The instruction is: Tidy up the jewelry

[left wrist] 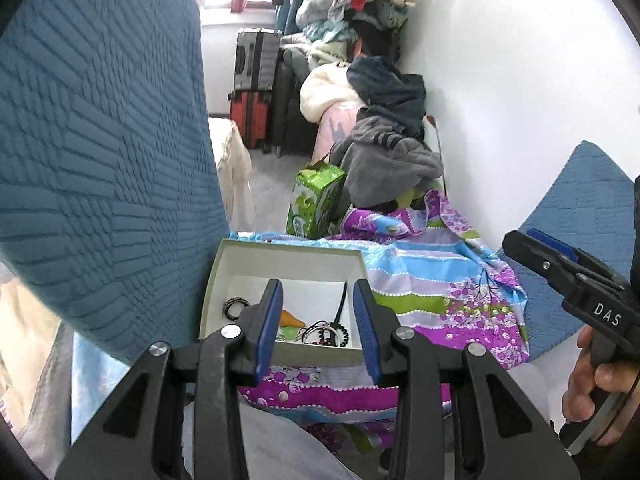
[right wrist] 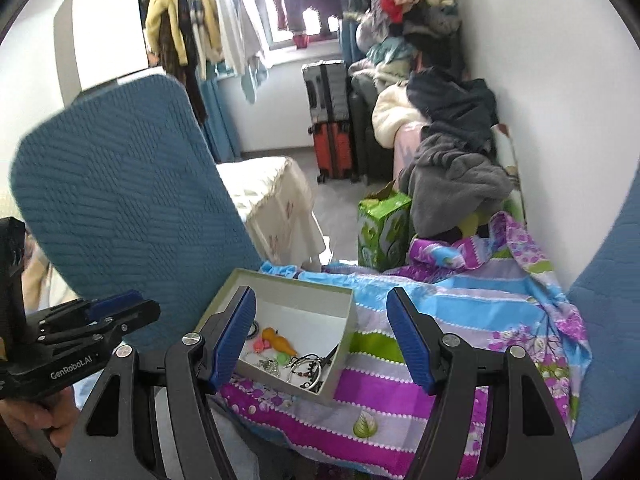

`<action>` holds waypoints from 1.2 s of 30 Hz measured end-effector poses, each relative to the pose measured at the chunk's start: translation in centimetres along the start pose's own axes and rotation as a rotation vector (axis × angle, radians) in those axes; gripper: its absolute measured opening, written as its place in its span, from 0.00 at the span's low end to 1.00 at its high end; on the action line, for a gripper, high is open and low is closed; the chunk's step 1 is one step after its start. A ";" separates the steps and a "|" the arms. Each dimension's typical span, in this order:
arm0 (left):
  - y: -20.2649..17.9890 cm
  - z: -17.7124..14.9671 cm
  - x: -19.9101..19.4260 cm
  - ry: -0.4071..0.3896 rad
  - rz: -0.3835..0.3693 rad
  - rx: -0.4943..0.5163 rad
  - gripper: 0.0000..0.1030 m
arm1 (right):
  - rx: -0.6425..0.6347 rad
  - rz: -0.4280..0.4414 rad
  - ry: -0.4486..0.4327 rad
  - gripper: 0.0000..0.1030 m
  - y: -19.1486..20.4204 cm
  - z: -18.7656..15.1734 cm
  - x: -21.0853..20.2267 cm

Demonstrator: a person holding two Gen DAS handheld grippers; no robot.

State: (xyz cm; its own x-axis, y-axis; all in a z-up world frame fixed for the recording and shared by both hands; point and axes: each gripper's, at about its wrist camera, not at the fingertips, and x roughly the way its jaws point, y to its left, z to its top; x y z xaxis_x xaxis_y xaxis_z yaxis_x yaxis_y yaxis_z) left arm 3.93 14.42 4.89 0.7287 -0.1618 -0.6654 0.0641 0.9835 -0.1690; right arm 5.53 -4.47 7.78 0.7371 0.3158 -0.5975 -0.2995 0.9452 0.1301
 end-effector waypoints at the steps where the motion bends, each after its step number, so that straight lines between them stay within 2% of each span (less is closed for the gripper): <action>1: -0.4 -0.1 -0.5 -0.007 -0.001 0.007 0.36 | 0.004 -0.001 -0.007 0.65 -0.1 -0.1 -0.5; 10: -3.1 -1.2 -2.8 -0.044 0.015 0.043 0.36 | 0.057 -0.056 -0.041 0.65 -2.1 -3.1 -4.8; 17: -4.6 -2.7 -2.9 -0.026 0.002 0.057 0.39 | 0.083 -0.093 -0.013 0.65 -2.7 -6.7 -6.3; 18: -4.7 -3.1 -2.8 -0.020 -0.001 0.057 0.40 | 0.086 -0.099 -0.010 0.65 -2.7 -7.1 -6.3; 20: -4.8 -3.6 -2.5 -0.020 -0.008 0.052 0.51 | 0.098 -0.109 0.002 0.65 -3.1 -8.0 -6.2; 26: -5.1 -5.2 -1.7 -0.002 -0.005 0.040 0.52 | 0.102 -0.136 0.021 0.65 -3.8 -10.0 -6.1; 28: -5.3 -5.7 -1.4 0.005 0.004 0.042 0.53 | 0.100 -0.149 0.019 0.69 -3.8 -10.5 -6.0; 32: -5.2 -6.5 -0.9 0.006 0.018 0.031 0.60 | 0.098 -0.153 0.022 0.70 -4.0 -11.4 -5.8; 36: -5.3 -7.1 -0.6 -0.001 0.046 0.024 0.68 | 0.111 -0.160 0.025 0.76 -4.3 -12.1 -5.6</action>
State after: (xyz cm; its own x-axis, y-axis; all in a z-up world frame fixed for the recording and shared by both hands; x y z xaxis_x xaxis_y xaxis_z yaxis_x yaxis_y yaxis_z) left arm -1.65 8.70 1.02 0.7317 -0.1163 -0.6717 0.0471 0.9916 -0.1204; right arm -4.66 -11.29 0.97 0.7543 0.1597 -0.6369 -0.1100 0.9870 0.1171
